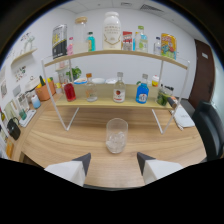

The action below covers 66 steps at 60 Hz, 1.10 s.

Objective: Make me a cup of Mojito.

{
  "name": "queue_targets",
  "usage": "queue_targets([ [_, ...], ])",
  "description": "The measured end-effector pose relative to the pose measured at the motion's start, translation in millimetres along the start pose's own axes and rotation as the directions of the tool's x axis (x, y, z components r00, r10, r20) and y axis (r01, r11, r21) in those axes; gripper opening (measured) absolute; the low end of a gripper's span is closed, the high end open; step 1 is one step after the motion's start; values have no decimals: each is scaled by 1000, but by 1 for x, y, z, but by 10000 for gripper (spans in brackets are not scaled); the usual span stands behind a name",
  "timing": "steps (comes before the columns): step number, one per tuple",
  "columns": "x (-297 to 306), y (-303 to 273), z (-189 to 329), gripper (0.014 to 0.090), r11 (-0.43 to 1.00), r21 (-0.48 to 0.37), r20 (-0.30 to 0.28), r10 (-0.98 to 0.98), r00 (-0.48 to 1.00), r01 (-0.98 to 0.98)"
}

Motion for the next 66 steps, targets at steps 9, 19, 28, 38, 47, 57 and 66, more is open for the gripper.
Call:
queue_targets([
  [9, -1, -2, -4, 867, 1000, 19, 7, -10, 1000, 9],
  [19, 9, 17, -14, 862, 1000, 0, 5, -27, 1000, 27],
  [28, 37, 29, -26, 859, 1000, -25, 5, 13, 1000, -13],
  [38, 87, -4, -28, 864, 1000, 10, -17, -1, 1000, 1],
  [47, 130, -49, -13, 862, 999, 36, -30, 8, 1000, -7],
  [57, 159, -97, 17, 857, 997, 75, -18, 5, 1000, -4],
  [66, 168, -122, 50, 854, 996, 88, 4, -7, 1000, 6],
])
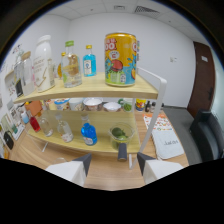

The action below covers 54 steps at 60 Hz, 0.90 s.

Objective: Make me a cup of Mojito.

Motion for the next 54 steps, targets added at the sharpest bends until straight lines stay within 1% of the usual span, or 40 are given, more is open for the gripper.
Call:
queue_targets([
  [10, 7, -2, 33, 854, 1000, -30, 14, 9, 1000, -8],
  [12, 9, -1, 38, 845, 999, -37, 14, 10, 1000, -10],
  [14, 11, -1, 43, 821, 999, -42, 8, 11, 1000, -10],
  [20, 16, 3, 56, 701, 998, -65, -2, 2, 1000, -2],
  [25, 15, 6, 64, 590, 996, -85, 5, 4, 1000, -3],
  [29, 15, 9, 68, 473, 994, -108, 7, 13, 1000, -13],
  [33, 17, 10, 70, 407, 992, -123, -4, 22, 1000, -22],
  [37, 17, 10, 71, 325, 991, -130, 1, 28, 1000, -28],
  [41, 18, 11, 72, 201, 989, -145, -2, 29, 1000, -29],
  [42, 19, 12, 72, 190, 989, -146, -6, 28, 1000, -28],
  [49, 21, 13, 72, 178, 987, -158, -17, 11, 1000, -13],
  [54, 22, 10, 71, 172, 989, -149, -29, 10, 1000, -14],
])
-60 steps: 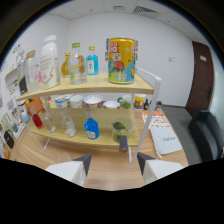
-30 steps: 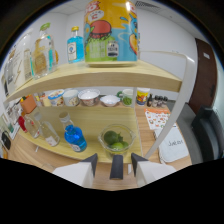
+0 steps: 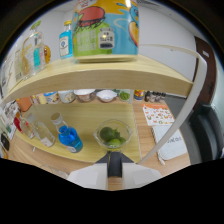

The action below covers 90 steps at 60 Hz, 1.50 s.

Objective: Make me a cup of Mojito.

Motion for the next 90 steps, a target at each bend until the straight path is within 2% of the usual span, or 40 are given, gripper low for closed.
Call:
queue_targets([
  [5, 5, -3, -5, 168, 1000, 20, -36, -13, 999, 14],
  [16, 0, -9, -38, 167, 997, 72, -58, 0, 998, 4],
  [30, -43, 23, -80, 166, 997, 77, -35, 12, 999, -9],
  [43, -91, 64, -78, 166, 997, 65, -39, -35, 999, 38],
  [50, -103, 69, -73, 166, 990, 93, -75, -100, 992, 107],
  [55, -105, 65, -70, 166, 970, 127, -125, -194, 973, 209],
  [62, -99, 54, -68, 166, 892, 149, -245, -385, 890, 427],
  [74, -81, 32, -65, 165, 641, 68, -459, -660, 595, 765],
  [83, -89, 18, -66, 163, 370, 6, -535, -784, 316, 929],
  [90, -98, 9, -69, 164, 156, -48, -594, -799, 97, 987],
])
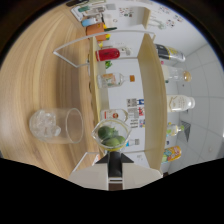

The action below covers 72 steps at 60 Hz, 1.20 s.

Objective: Make me a cup of Mojito.

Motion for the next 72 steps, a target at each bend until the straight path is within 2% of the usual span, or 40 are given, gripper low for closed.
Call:
queue_targets([
  [5, 7, -6, 1, 163, 995, 36, -63, -93, 994, 95],
  [20, 4, -31, -5, 165, 957, 137, -122, -240, 963, 255],
  [34, 6, -28, -4, 163, 939, 148, -140, -292, 946, 311],
  [43, 6, -23, -5, 164, 941, 155, -127, -284, 950, 302],
  [51, 11, -15, -8, 165, 976, 142, -86, -156, 984, 167],
  [60, 41, 0, -18, 163, 981, 86, -62, 177, 982, -172],
  [66, 61, 15, -27, 165, 893, 47, -55, 450, 891, -448],
  [72, 67, 35, -35, 165, 727, 9, -16, 687, 727, -687],
])
